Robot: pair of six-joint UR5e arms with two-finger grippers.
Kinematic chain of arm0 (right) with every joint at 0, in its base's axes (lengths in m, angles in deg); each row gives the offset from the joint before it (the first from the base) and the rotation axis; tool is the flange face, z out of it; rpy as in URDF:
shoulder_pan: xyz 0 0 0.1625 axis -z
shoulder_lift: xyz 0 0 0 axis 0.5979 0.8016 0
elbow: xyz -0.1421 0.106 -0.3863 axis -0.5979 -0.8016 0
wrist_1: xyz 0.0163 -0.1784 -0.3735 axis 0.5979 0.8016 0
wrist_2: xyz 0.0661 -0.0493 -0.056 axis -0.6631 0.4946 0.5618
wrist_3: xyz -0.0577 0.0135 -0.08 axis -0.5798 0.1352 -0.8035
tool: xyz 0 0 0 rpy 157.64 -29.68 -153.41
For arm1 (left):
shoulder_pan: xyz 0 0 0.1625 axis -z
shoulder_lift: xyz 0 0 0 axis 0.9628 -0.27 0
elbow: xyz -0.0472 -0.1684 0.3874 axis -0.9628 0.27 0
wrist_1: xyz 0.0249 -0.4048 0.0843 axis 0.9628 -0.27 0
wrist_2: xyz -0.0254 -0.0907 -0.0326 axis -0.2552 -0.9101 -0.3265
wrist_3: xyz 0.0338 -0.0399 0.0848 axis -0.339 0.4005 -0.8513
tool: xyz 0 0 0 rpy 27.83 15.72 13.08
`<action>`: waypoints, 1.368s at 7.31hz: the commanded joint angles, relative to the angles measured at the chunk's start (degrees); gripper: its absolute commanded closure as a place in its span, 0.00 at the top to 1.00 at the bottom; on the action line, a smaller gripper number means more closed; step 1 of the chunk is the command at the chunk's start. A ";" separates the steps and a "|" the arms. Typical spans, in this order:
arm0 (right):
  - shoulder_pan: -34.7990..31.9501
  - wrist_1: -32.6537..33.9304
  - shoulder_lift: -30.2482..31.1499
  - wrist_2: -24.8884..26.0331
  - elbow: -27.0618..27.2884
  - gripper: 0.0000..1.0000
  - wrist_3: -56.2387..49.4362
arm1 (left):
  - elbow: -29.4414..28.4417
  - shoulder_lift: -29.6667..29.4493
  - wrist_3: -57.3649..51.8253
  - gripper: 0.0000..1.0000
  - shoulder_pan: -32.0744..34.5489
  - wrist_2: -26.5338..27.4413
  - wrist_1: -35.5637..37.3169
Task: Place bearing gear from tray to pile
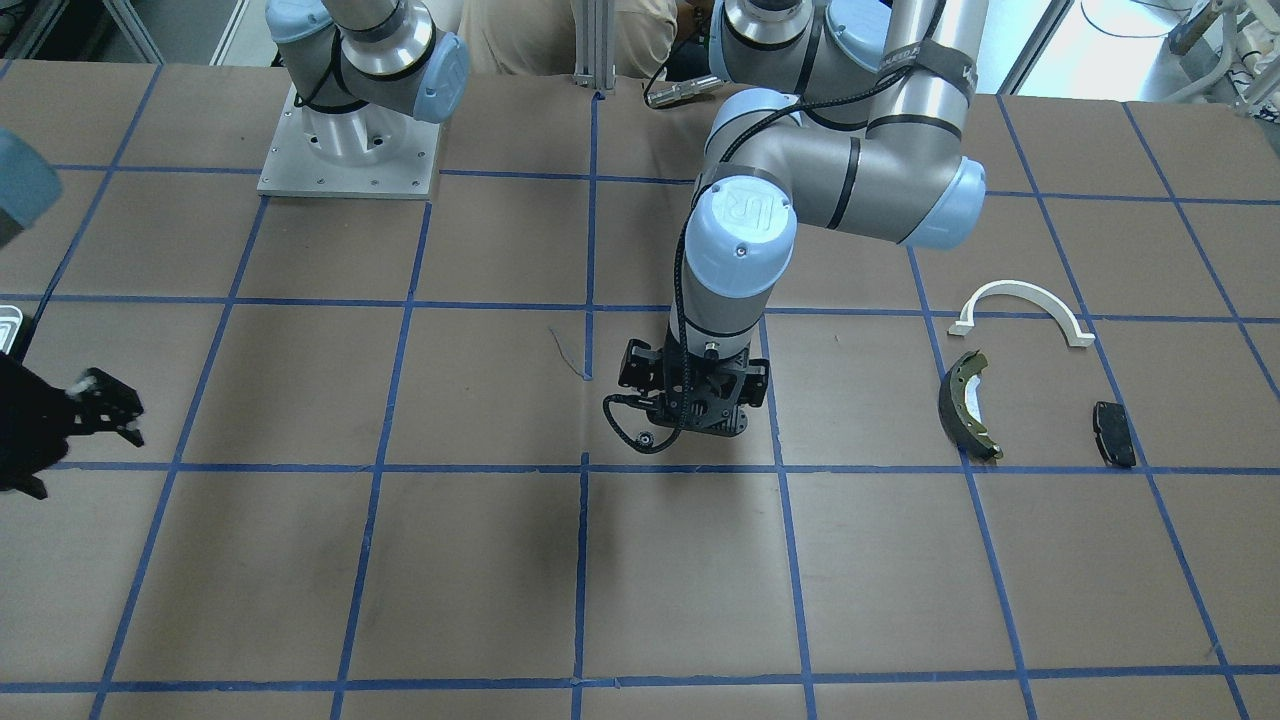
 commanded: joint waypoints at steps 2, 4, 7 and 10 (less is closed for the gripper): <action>14.73 0.80 -2.78 0.01 -0.07 1.00 -30.81 | 0.01 -6.73 0.05 0.98 1.61 -1.20 4.70; 19.58 5.00 -6.39 0.09 0.02 1.00 -44.87 | 0.01 -9.11 0.05 0.85 2.67 -1.11 6.64; 20.38 8.45 -10.09 4.31 0.02 1.00 -59.86 | -0.07 -10.17 -0.21 0.53 2.67 -1.11 6.91; 20.38 9.86 -10.18 4.40 0.37 0.97 -69.89 | -0.16 -10.09 -0.56 0.00 2.76 -1.02 6.91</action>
